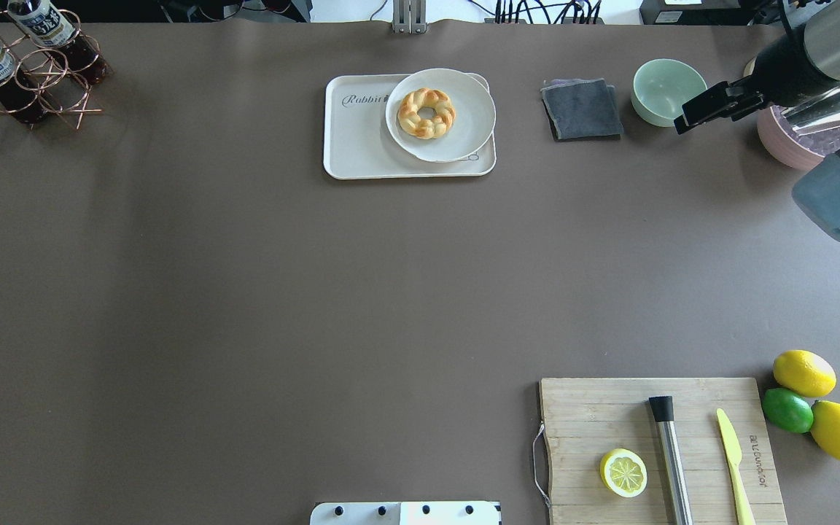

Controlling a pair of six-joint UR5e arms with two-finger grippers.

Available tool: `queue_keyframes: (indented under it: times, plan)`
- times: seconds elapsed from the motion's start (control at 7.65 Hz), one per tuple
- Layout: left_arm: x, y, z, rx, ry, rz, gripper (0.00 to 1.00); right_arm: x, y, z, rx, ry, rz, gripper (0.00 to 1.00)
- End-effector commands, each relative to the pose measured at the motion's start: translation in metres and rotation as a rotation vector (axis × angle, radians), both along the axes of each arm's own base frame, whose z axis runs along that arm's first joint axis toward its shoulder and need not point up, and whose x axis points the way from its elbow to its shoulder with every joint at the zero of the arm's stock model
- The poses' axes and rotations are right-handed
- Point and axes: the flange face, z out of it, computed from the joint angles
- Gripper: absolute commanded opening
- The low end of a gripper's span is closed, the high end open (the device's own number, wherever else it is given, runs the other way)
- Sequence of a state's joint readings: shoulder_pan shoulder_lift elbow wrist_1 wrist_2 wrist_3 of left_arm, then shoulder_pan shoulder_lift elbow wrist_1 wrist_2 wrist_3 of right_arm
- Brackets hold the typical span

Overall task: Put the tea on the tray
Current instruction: 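Lower the left gripper onto a tea bottle while the right arm moves toward the tray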

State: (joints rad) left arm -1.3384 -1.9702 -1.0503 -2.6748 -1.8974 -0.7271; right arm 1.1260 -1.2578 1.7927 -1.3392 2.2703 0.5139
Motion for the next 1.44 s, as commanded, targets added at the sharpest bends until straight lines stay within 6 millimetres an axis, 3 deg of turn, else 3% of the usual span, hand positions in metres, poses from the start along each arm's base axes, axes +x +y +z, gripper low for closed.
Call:
queue_keyframes:
  times: [0.0, 0.13, 0.39, 0.78, 0.91, 1.05, 1.31]
  plan:
    - [0.018, 0.000, 0.002, 0.000, -0.007, 0.013, 0.63, 0.000, -0.001, 0.001, 0.001, 0.004, 0.004, 1.00]
    - [0.020, 0.000, 0.001, 0.007, -0.009, 0.013, 0.55, 0.000, -0.001, 0.001, 0.001, 0.004, 0.004, 1.00]
    - [0.019, 0.000, 0.000, 0.008, -0.006, 0.014, 0.25, 0.000, -0.001, 0.001, 0.001, 0.004, 0.004, 1.00]
    - [0.011, -0.001, -0.004, 0.014, -0.001, 0.006, 0.39, 0.000, 0.000, 0.001, 0.001, 0.004, 0.004, 1.00]
    - [0.011, -0.001, -0.005, 0.016, -0.001, 0.006, 0.35, 0.001, 0.000, 0.000, 0.002, 0.004, 0.004, 1.00]
    - [0.010, -0.001, -0.007, 0.019, 0.000, 0.005, 0.03, 0.002, 0.001, -0.001, 0.005, 0.002, 0.006, 1.00]
    - [-0.005, -0.001, -0.020, 0.040, 0.014, -0.007, 0.00, 0.002, 0.001, -0.001, -0.001, 0.001, 0.010, 1.00]
